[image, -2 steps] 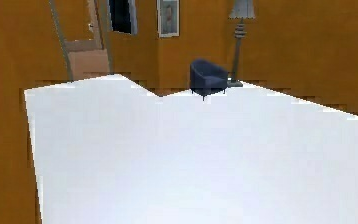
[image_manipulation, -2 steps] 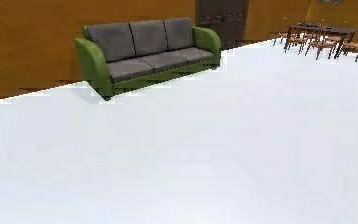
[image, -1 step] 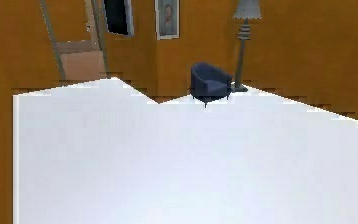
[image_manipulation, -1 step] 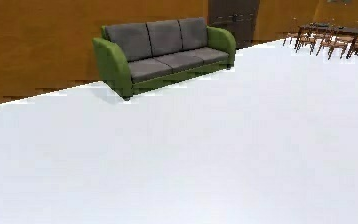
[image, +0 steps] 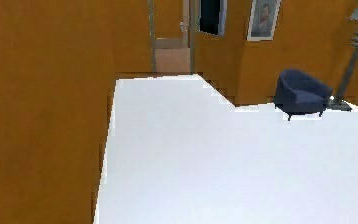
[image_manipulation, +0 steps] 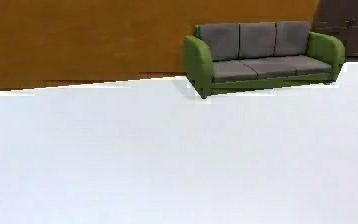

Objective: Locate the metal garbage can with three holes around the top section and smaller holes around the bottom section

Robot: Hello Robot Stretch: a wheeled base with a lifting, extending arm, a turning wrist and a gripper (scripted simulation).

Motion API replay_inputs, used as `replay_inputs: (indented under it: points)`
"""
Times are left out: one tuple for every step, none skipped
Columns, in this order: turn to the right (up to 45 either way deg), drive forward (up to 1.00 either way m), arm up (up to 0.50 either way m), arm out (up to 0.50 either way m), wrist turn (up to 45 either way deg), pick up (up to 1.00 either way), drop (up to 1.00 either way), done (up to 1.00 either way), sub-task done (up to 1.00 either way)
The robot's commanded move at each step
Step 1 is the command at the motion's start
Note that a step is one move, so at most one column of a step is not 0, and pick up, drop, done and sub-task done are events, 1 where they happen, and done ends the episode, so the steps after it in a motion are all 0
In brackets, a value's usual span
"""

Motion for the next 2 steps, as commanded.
replay_inputs:
  points:
    - [0.0, 1.00, 0.00, 0.00, 0.0, 0.00, 0.00, 0.00, 0.00]
    - [0.0, 1.00, 0.00, 0.00, 0.0, 0.00, 0.00, 0.00, 0.00]
